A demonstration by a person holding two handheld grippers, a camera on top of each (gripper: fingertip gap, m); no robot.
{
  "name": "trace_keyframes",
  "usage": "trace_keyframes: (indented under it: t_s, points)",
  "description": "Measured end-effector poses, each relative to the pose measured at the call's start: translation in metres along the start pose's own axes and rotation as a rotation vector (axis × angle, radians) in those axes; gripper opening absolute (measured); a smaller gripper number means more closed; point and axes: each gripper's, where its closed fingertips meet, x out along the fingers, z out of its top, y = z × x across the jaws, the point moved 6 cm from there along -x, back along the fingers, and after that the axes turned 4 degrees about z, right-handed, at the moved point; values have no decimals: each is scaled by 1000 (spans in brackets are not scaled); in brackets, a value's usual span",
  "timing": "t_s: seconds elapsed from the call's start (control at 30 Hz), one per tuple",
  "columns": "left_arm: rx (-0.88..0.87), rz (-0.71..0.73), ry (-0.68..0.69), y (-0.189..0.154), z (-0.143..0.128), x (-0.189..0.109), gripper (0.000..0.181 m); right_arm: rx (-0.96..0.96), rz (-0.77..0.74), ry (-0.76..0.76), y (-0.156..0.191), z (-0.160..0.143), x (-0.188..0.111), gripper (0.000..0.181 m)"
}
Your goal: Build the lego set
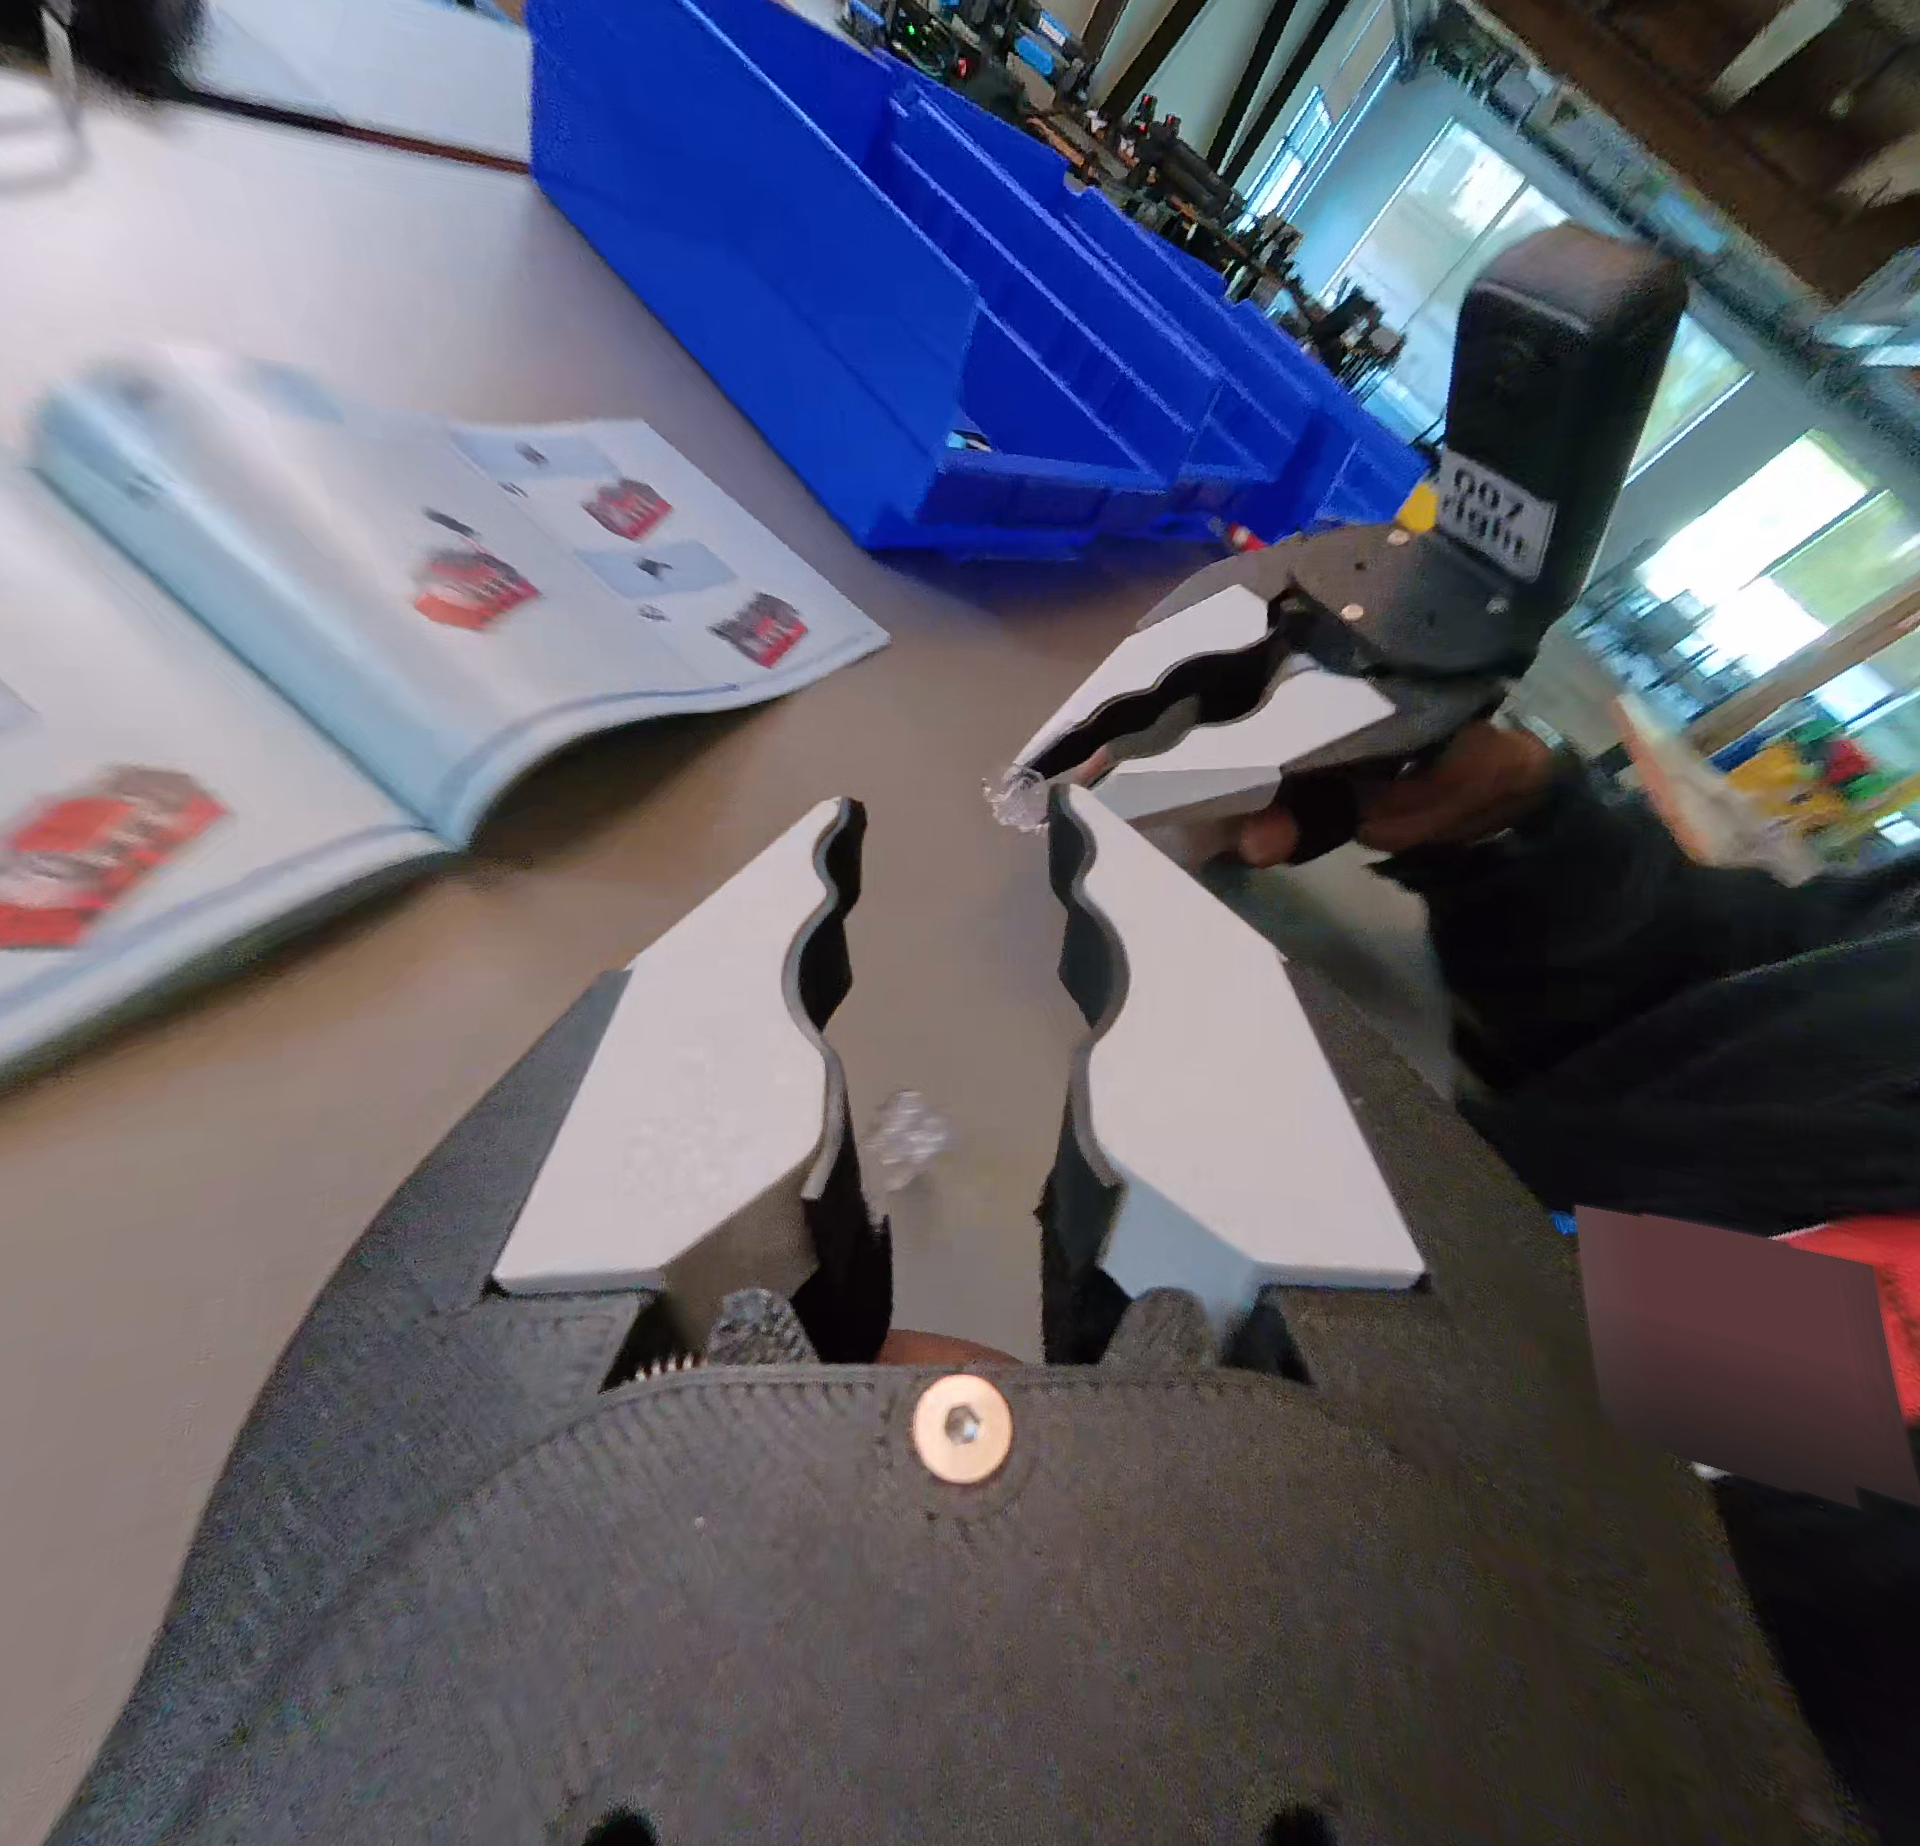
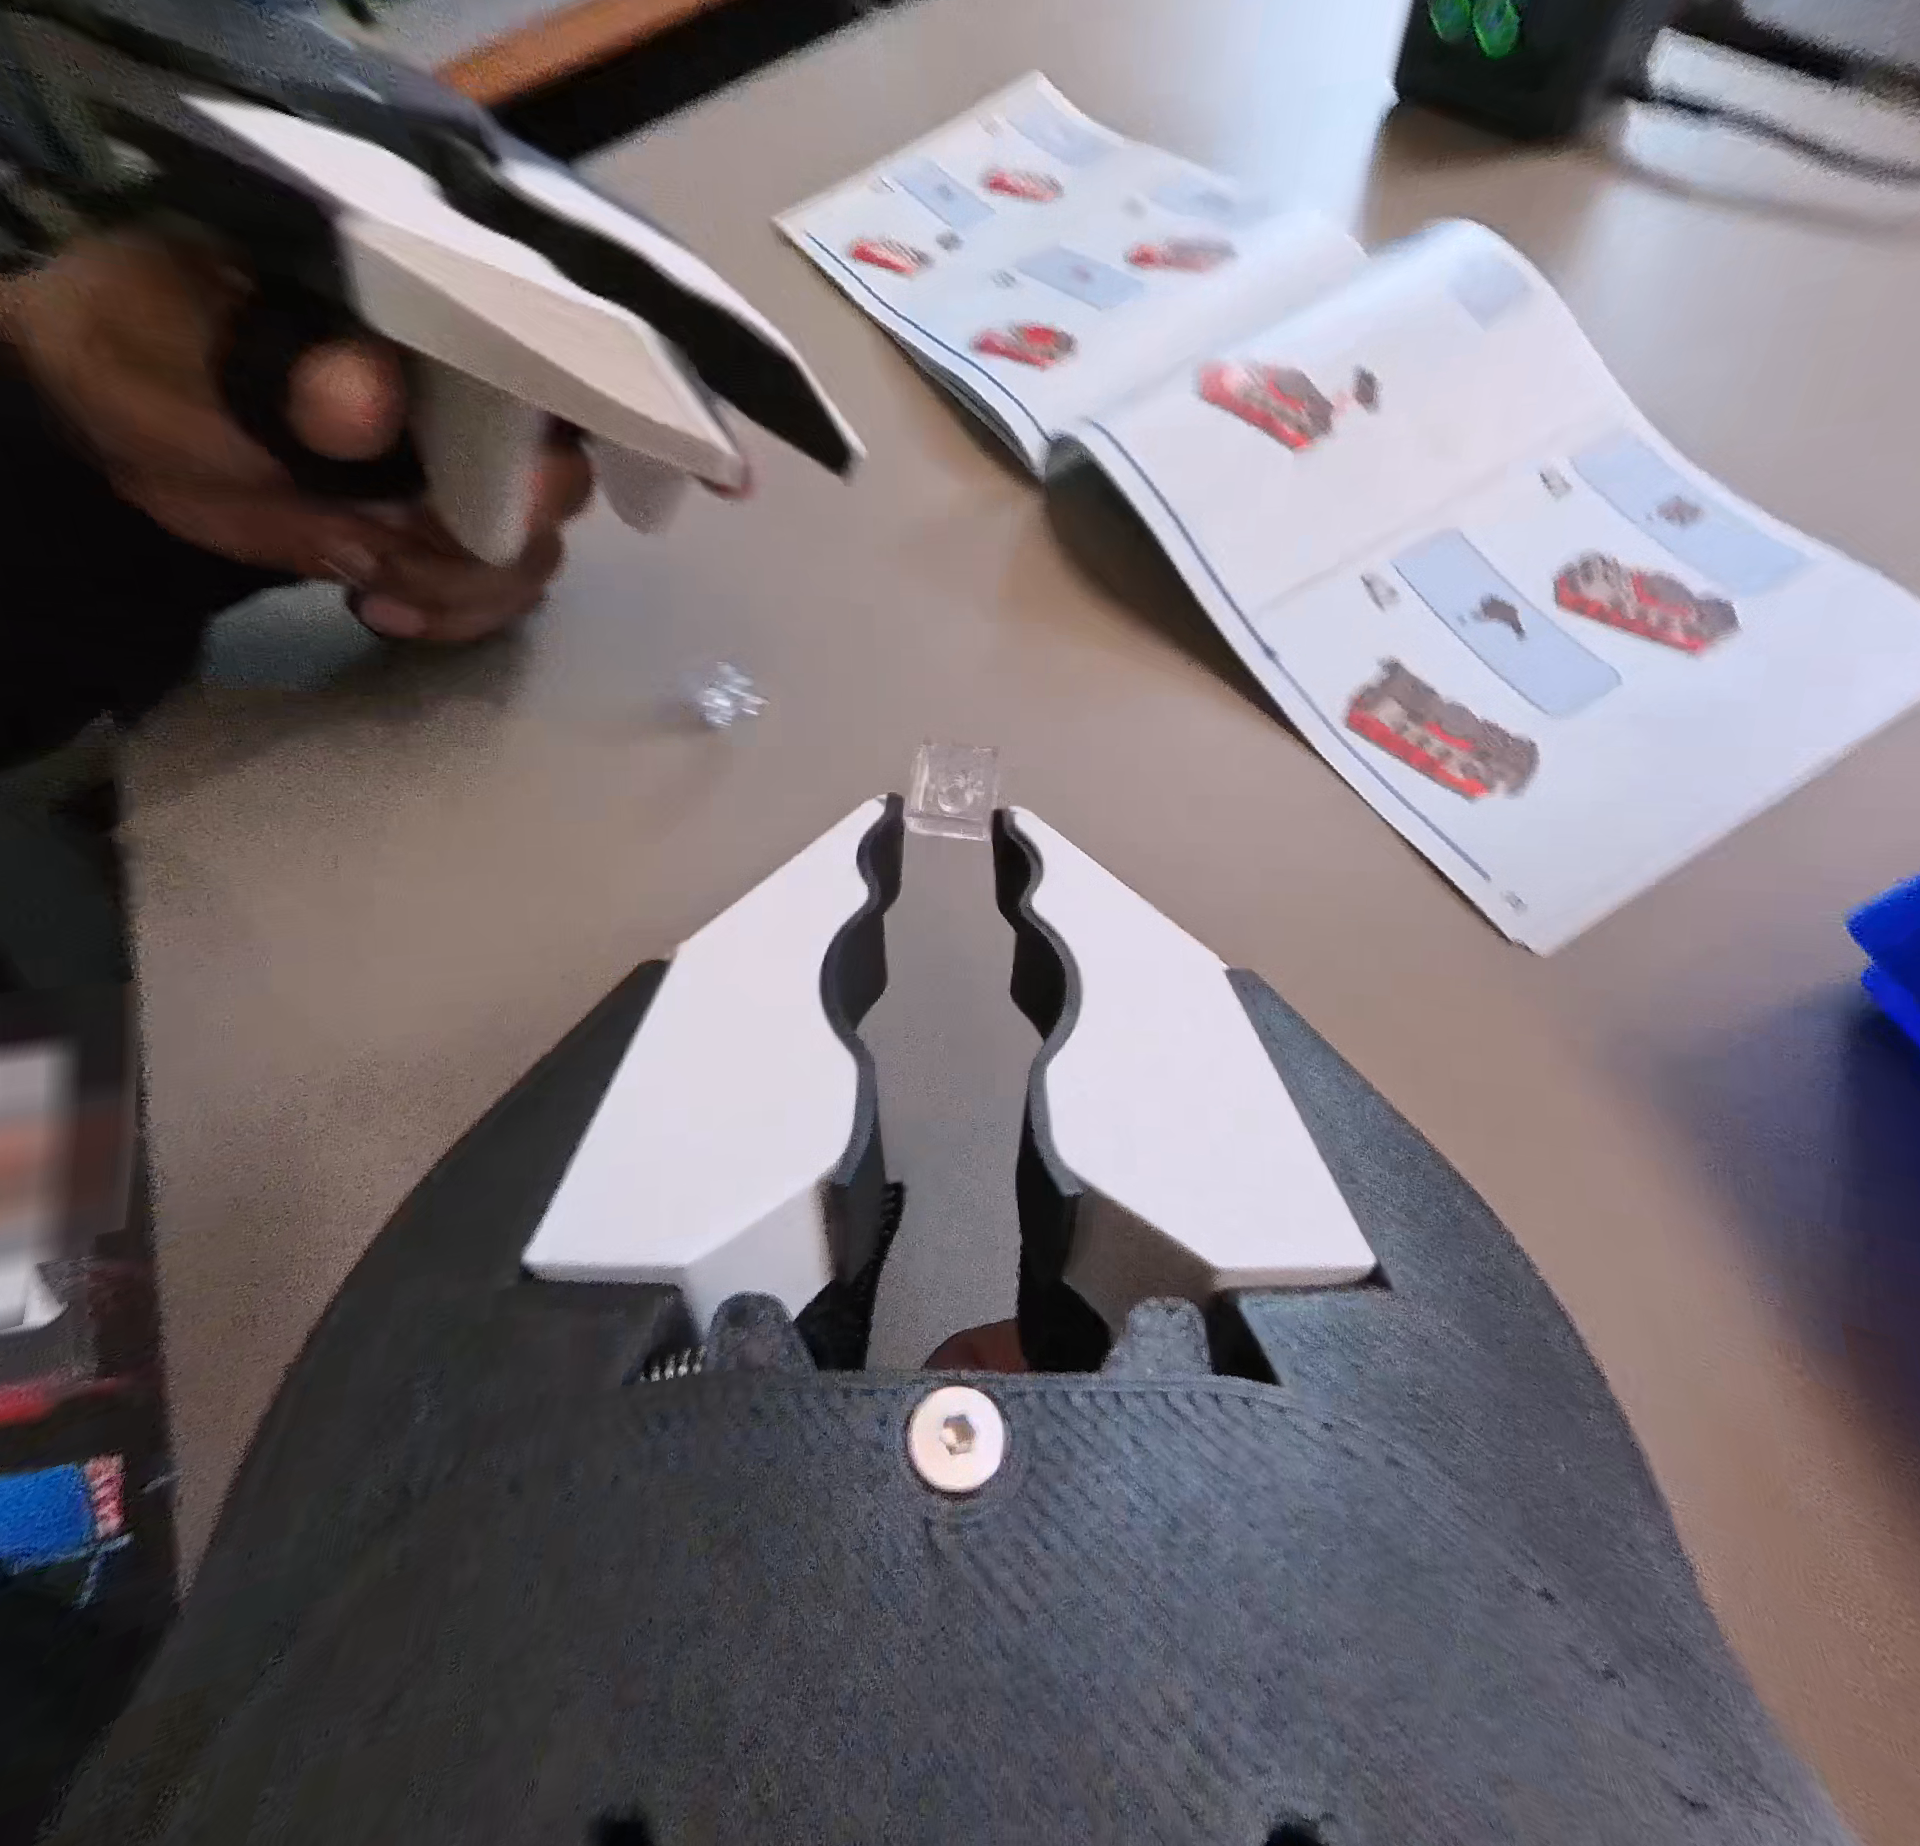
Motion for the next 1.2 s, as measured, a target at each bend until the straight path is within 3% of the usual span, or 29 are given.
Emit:
trace_keyframes:
  t_s: [0.1,0.3,0.6,0.97,1.1,1.2]
  points:
    - [-198,-28,18,-17,-3,13,33,-79,72,-90,19,8,-8,17]
    - [-536,-227,-2,-36,-9,24,33,-168,116,-251,34,20,-28,17]
    - [-813,-577,-26,-61,-14,24,33,-315,106,-326,45,21,-37,17]
    - [-769,-570,6,-71,-19,31,19,-339,121,-362,47,13,-40,18]
    - [-621,-478,12,-71,-18,30,19,-314,125,-333,43,6,-47,31]
    - [-389,-339,68,-71,-24,29,19,-278,130,-301,39,-3,-52,32]
